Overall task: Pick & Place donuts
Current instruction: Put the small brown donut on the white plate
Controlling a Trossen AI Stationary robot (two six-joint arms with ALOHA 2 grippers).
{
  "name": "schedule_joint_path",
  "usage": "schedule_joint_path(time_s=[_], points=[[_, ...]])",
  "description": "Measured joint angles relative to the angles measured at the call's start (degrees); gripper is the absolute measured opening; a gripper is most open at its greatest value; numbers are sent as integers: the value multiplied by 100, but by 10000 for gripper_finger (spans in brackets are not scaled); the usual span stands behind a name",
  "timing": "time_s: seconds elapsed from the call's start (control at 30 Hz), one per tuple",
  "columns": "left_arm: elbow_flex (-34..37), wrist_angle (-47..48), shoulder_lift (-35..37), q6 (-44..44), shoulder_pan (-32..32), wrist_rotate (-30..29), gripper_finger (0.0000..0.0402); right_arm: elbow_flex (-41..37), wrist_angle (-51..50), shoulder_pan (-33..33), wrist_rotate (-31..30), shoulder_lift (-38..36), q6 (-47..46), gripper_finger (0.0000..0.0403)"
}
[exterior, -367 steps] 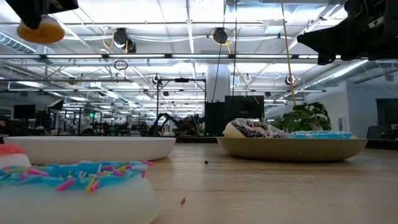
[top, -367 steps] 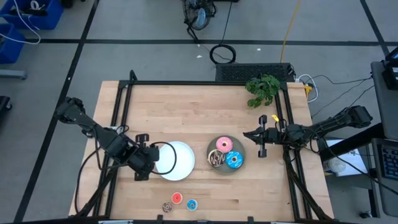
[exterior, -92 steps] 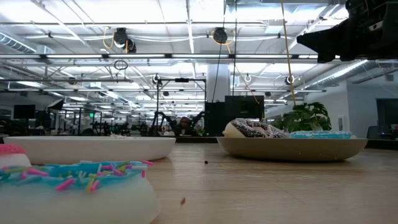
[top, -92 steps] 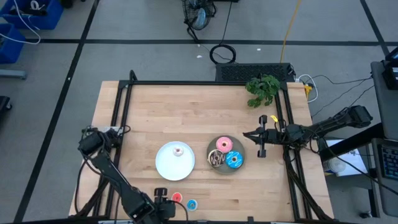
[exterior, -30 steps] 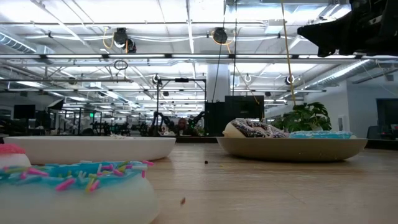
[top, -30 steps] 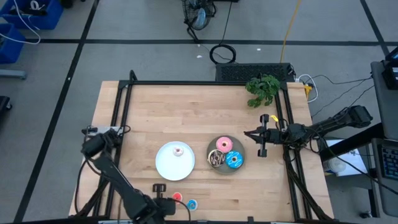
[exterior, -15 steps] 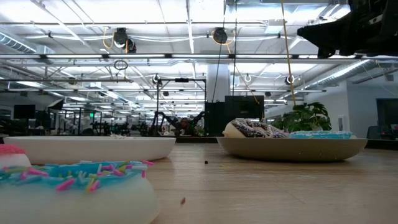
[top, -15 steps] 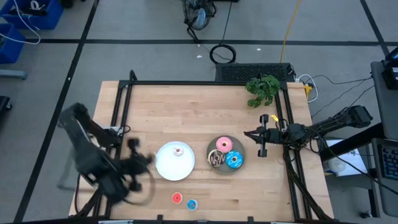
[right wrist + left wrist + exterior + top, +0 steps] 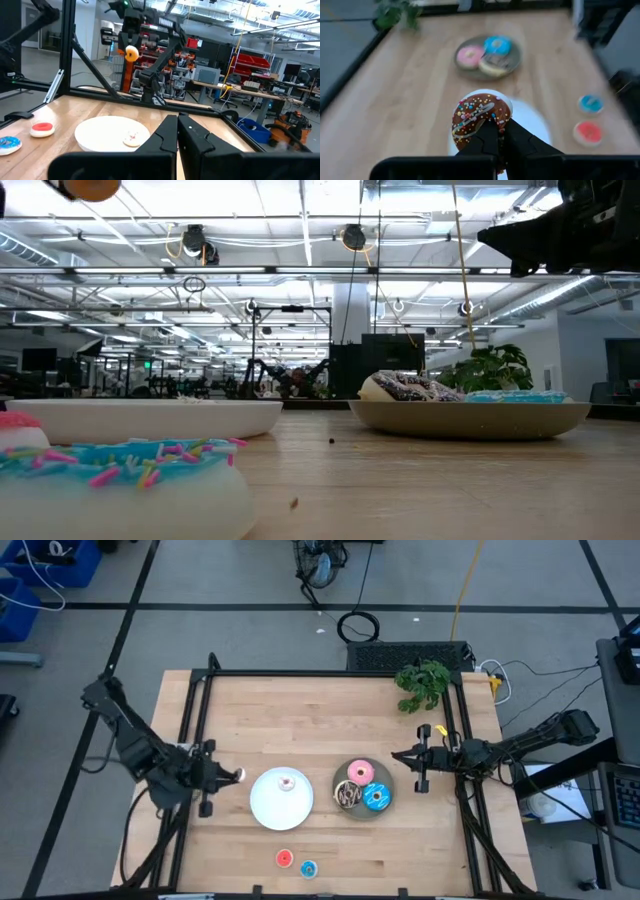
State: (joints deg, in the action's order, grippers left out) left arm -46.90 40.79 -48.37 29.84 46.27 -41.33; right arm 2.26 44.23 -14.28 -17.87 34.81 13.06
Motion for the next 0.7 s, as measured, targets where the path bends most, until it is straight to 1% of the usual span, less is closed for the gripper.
schedule_joint_path(time_s=[0.13, 0.27, 0.47, 0.7], points=[[871, -982, 533, -81, -178, 221, 8, 0, 2, 0, -2, 0, -1, 0], [1321, -1225, 735, -87, -189, 259, 9, 0, 7, 0, -1, 0, -55, 0], [1636, -1462, 794, -150, -189, 241, 9, 0, 7, 0, 0, -2, -186, 0], [1723, -1524, 794, -76, -189, 247, 7, 0, 7, 0, 0, 0, -149, 0]])
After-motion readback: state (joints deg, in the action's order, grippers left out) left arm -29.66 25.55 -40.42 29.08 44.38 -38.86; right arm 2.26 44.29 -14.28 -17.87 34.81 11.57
